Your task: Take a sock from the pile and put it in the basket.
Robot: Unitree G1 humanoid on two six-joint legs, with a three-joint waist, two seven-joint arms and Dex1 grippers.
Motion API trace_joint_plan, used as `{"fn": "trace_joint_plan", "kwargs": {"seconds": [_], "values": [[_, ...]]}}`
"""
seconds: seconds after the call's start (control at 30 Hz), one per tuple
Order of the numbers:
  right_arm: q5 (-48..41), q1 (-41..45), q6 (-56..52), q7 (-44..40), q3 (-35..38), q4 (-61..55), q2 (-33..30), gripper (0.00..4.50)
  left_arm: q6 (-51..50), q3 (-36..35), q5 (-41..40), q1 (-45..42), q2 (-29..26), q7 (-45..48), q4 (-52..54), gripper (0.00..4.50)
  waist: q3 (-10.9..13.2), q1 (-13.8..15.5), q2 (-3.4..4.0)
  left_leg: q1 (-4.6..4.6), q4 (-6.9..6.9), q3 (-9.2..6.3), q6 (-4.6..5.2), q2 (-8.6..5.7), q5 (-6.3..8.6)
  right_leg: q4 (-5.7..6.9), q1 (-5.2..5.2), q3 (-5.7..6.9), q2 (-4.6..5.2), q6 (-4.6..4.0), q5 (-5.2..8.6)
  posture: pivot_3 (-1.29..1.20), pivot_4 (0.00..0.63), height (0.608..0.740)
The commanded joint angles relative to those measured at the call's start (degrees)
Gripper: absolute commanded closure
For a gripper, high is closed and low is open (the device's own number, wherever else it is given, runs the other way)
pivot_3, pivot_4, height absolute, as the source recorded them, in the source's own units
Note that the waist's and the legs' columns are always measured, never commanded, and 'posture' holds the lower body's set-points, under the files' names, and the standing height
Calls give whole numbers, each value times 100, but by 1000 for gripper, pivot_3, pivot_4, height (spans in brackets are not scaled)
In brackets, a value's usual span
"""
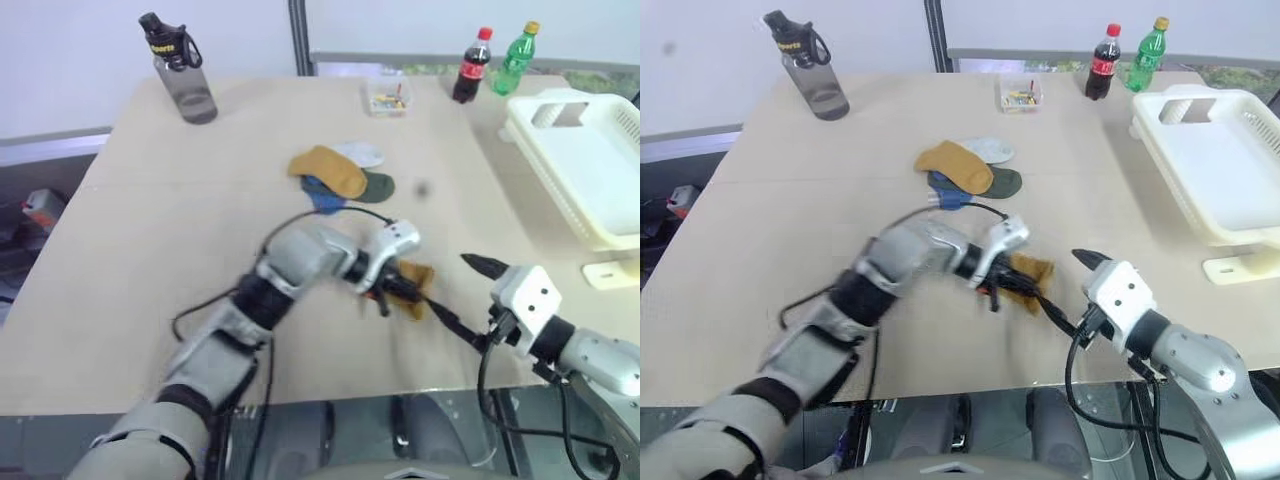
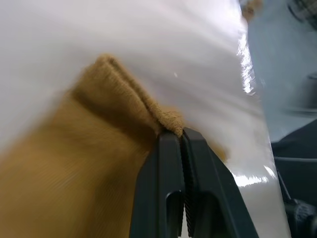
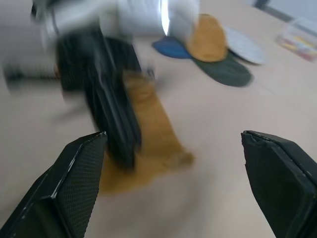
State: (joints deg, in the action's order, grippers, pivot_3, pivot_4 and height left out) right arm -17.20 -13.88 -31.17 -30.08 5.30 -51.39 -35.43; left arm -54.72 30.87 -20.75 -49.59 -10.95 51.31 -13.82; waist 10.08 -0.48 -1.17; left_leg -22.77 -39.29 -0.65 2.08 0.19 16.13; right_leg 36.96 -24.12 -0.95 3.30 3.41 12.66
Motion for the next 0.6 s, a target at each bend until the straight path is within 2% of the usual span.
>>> {"fn": "trace_joint_plan", "kwargs": {"seconds": [0.03, 0.07, 0.13, 0.27, 0.4, 0.5, 0.6], "values": [[-39, -303, -134, 215, 336, -544, 74, 0, 344, -445, 60, -179, 651, -408, -449, 3754, 0, 2, 0, -1, 0, 1, 0, 1, 0, -1, 2, 0, -2, 0, 0, 0, 150, 740], [-60, -389, -219, 279, 380, -622, 111, 0, 310, -589, -33, -164, 759, -409, -344, 3143, -1, -2, 2, 3, -3, 1, 0, 1, 0, 0, 5, 0, -2, 0, 0, 0, 150, 740], [-136, -549, -419, 426, 451, -764, 224, 0, 445, -846, -190, -52, 716, -277, 83, 2367, -1, -16, 2, 6, -4, 0, 0, 2, 0, 1, 6, -3, -2, 0, 0, 0, 150, 740], [-369, -567, -972, 767, 356, -790, 498, 0, 521, -1481, -565, 268, 14, 176, 1042, 2367, -6, -57, 11, 20, -3, 2, -1, 16, 0, 8, 8, -14, -12, -1, -1, 0, 150, 740], [-176, -73, -1385, 1184, 38, -219, 716, 0, 644, -2065, -757, 554, -514, 265, 1146, 2367, -12, -25, 20, 37, -1, 6, -2, 23, -1, 19, 10, -22, -19, -4, 0, 0, 150, 740], [-161, 270, -1476, 1265, 5, 135, 807, 0, 1087, -1889, -364, 829, -756, 235, 1026, 2367, -13, 57, 20, 35, -4, 2, -2, 13, -1, 15, 18, -15, -9, -3, -1, 0, 150, 740], [-191, 637, -1513, 1254, 92, 429, 821, 0, 1488, -1651, -175, 1117, -603, 241, 918, 2367, -12, 125, 20, 25, -5, 6, -2, 6, -1, -1, 18, -17, -4, -4, -2, 0, 150, 740]]}}
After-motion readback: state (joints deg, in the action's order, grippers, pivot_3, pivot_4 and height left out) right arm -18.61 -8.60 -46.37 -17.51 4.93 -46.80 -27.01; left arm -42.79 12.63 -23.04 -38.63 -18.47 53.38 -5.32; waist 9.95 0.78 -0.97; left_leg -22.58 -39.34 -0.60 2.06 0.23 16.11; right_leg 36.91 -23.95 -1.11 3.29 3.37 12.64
